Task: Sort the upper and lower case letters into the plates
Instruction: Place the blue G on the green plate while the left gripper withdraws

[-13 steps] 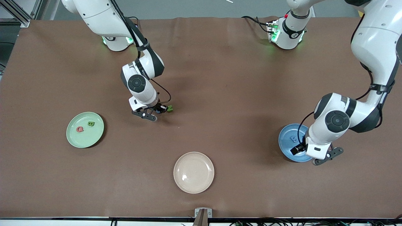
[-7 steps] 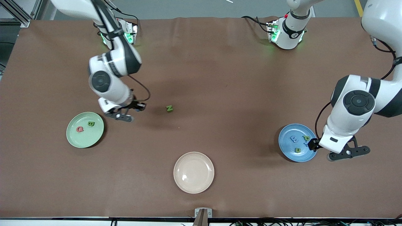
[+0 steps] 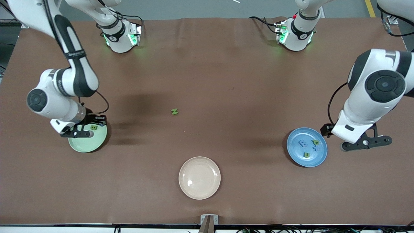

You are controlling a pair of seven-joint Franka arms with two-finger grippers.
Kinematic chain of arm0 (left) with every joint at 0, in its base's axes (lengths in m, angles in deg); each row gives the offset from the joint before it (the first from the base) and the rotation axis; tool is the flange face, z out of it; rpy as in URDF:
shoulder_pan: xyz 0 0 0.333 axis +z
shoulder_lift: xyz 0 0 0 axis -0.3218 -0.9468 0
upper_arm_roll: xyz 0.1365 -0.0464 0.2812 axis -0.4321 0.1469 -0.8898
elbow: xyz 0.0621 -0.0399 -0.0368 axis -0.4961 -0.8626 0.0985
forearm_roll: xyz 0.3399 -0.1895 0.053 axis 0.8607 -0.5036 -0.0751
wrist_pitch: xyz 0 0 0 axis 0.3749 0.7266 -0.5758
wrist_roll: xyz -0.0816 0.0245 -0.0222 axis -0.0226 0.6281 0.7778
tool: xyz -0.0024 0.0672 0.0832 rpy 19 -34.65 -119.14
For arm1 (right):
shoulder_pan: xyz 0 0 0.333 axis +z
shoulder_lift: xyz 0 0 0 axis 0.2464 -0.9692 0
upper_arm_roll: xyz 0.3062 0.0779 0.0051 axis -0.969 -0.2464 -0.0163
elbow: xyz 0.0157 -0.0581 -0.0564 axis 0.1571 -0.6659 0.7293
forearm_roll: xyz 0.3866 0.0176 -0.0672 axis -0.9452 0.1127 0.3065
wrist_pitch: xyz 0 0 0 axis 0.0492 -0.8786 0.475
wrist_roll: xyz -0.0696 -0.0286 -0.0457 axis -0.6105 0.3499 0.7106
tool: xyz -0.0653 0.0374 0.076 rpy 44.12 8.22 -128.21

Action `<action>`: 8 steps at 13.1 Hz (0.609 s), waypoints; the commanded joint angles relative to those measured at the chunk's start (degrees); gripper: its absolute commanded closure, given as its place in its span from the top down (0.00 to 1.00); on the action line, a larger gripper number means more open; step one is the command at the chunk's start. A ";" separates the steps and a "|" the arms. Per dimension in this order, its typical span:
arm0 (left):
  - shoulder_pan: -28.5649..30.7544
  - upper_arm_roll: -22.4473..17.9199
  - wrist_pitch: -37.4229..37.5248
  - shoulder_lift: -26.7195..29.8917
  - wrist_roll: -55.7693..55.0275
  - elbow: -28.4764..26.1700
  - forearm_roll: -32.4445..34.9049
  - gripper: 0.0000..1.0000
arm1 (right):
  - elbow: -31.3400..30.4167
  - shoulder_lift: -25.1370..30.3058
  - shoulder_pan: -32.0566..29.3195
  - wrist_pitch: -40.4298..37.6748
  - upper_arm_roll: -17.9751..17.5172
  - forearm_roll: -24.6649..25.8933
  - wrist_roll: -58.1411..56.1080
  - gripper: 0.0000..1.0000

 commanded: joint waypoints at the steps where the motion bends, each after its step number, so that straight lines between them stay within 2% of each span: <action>1: 0.82 0.32 2.99 3.57 3.34 2.07 -6.44 1.00 | 7.97 -8.62 -4.34 -0.09 -1.25 -0.31 -7.32 0.17; 2: 0.13 -1.16 3.08 6.46 5.17 1.73 -9.95 1.00 | 9.20 -10.12 -4.87 0.00 -1.25 -0.31 -8.30 0.17; 3: -1.88 -4.57 3.86 9.27 6.32 1.37 -12.94 1.00 | 9.39 -10.83 -5.05 0.61 -1.25 -0.40 -8.48 0.17; 5: -9.07 -15.53 7.11 14.11 9.91 1.37 -19.97 1.00 | 9.22 -12.32 -4.96 2.10 -1.25 -0.40 -8.48 0.18; 8: -15.86 -28.13 8.88 19.92 18.52 -0.90 -26.14 1.00 | 8.95 -13.21 -4.87 2.46 -1.34 -0.49 -8.48 0.19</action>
